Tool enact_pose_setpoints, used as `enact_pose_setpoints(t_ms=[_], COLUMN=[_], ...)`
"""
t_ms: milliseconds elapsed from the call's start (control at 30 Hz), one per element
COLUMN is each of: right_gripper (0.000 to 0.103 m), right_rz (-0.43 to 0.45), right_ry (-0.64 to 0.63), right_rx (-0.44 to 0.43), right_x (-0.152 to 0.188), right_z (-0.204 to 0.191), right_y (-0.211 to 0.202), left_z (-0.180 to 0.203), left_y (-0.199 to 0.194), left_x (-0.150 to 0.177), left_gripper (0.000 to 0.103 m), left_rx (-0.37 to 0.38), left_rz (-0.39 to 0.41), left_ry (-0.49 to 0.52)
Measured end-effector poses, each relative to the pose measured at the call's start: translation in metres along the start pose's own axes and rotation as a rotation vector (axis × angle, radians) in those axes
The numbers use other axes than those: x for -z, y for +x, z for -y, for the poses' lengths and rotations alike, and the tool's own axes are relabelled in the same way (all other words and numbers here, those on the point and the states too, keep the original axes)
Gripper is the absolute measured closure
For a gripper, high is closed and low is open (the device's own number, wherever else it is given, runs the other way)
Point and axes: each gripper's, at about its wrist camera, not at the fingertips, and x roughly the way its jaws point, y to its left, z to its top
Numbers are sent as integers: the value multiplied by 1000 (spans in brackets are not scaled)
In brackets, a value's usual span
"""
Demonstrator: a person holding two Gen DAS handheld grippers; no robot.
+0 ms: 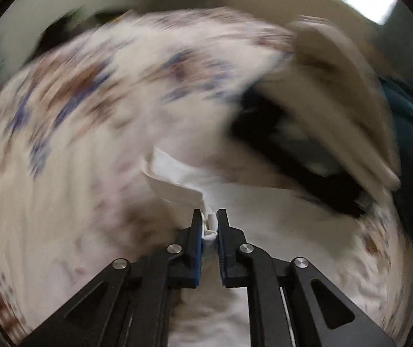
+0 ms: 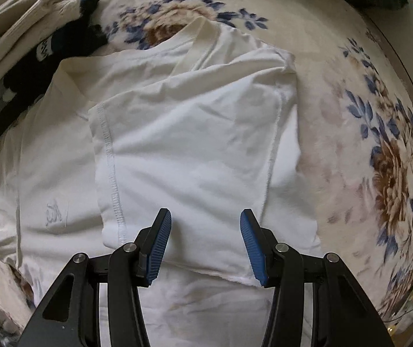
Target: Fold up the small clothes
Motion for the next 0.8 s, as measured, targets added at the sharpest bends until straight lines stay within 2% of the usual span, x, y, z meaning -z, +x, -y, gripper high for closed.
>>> enact_pose_setpoints(t_ms=[133,233,367,433,467,500,533,567,667,733,800], right_gripper=[51,51,50,44,44,44,44,44,44,44,44], right_rz=[-17,-38,-61,-56,-56,-58,-59,-58,-59,-84,-103], right_ry=[56,82,89,74,70,64,52,30,-48,-88,-162], right_rx=[-5,4,-29,-85,-119,-155,-196,-247,-324,-374,-408], right_x=[-3,-5,-12,-21,-28,-35,-42,-52,-76,-91,-99], right_z=[27,47,65,67,66,65,60,52,19,-7,-52], right_y=[-2,-2,-6,-12,-14,-16,-19,-22,-23,-14,-5], left_z=[86,131,148,141,133,124,114,106,81,68,56], left_y=[-5,15,36,36,31,24,17,7,1,10,21], left_x=[33,81,123,127,125,121,118,122,111,104,96], left_gripper=[96,96,91,89,77,58,45,21,19,19,19], left_rx=[97,131,130,139,159,181,191,188,169,129,79], left_rz=[3,-88,-241,-284,-289,-280,-263,-246,-193,-201,-222], left_ry=[289,488,609,583,546,503,466,439,343,299,258])
